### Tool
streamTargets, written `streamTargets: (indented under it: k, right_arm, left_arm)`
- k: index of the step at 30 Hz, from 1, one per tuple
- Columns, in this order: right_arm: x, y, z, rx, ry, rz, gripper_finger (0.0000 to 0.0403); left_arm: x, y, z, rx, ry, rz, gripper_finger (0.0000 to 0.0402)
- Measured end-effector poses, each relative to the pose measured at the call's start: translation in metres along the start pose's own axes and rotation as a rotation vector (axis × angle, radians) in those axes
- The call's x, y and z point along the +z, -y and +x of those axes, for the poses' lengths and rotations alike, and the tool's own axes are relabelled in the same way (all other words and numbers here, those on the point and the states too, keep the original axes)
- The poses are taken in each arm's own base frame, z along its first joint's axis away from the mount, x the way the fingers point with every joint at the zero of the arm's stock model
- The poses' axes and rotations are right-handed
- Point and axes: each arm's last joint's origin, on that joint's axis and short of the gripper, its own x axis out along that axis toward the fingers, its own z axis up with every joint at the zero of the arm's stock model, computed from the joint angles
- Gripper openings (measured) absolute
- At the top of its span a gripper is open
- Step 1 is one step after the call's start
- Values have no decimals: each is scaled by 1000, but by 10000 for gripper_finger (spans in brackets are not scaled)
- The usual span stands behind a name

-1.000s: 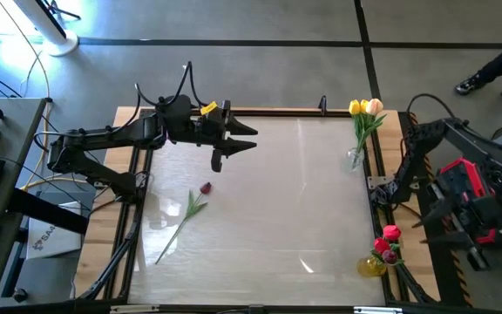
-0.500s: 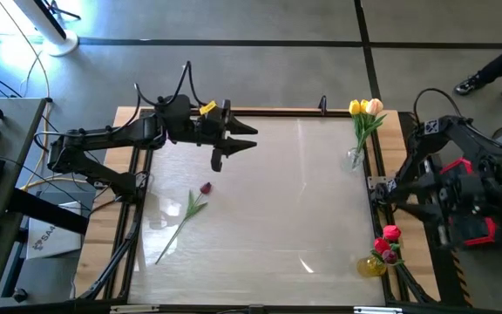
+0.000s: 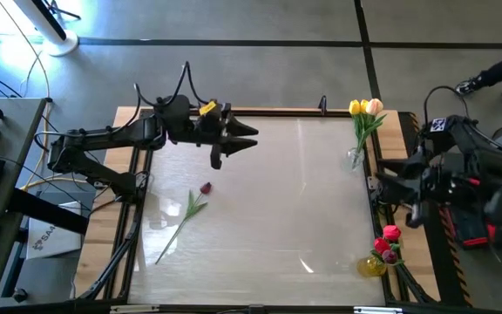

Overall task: Sort flowers into vase by color
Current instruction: Put the dark red tulip into the yellow vase

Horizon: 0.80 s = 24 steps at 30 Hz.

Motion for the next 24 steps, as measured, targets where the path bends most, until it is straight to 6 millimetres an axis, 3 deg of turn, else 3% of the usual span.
streamTargets:
  k: [3,8,15,18,24]
  right_arm:
    - [7,3,7,6,-13,30,128]
    - [16,2,20,168,-66,52,128]
    - [23,3,34,289,-60,-8,128]
    - [24,2,44,374,-72,6,128]
    - [25,6,56,344,-75,36,128]
  left_arm:
    - [2,1,0,-6,19,-80,152]
    - [2,1,0,-8,22,-186,152]
    - [0,-2,3,38,31,-141,152]
    - [-4,-6,9,102,35,-138,152]
    - [-27,-16,20,196,-96,-217,152]
